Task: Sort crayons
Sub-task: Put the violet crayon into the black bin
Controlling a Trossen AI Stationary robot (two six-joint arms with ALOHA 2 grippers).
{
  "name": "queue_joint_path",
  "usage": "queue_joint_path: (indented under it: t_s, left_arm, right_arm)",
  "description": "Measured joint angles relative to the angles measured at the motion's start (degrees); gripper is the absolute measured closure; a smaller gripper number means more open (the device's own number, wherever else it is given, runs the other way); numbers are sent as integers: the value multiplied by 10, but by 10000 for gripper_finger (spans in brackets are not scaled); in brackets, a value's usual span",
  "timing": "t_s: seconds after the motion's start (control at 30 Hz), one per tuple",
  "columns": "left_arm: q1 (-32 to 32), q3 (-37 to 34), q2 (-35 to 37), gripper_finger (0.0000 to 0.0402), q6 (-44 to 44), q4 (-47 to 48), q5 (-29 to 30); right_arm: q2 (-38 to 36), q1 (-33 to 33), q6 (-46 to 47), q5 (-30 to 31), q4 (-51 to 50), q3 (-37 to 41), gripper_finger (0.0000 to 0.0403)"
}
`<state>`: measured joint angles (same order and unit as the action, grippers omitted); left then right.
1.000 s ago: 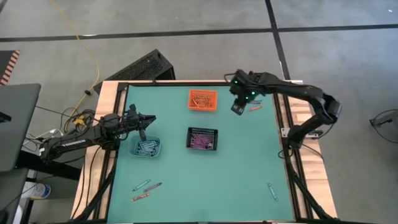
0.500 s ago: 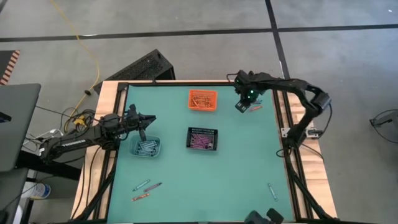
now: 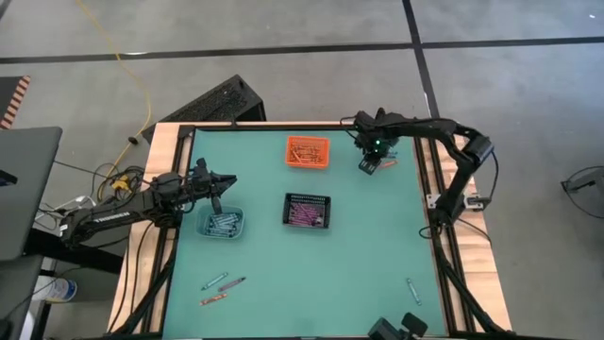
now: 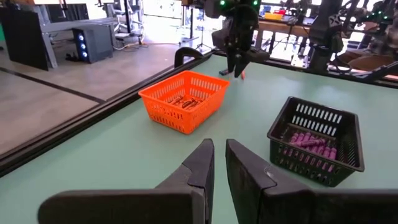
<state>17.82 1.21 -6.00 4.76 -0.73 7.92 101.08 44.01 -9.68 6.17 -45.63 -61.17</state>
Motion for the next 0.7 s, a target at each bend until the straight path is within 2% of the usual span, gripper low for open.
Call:
queue_joint_path:
  t_s: [0.13, 0.27, 0.53, 0.7]
  left_arm:
    - [0, 0, 0, 373, 0, 0, 0]
    - [0, 0, 0, 373, 0, 0, 0]
    - [0, 0, 0, 373, 0, 0, 0]
    - [0, 0, 0, 373, 0, 0, 0]
  right_arm:
    - [-35, 9, -9, 4, 2, 0, 262]
    - [-56, 36, 0, 35, 24, 0, 262]
    - [-30, 66, -37, 82, 29, 0, 262]
    - [-25, 65, -44, 86, 22, 0, 262]
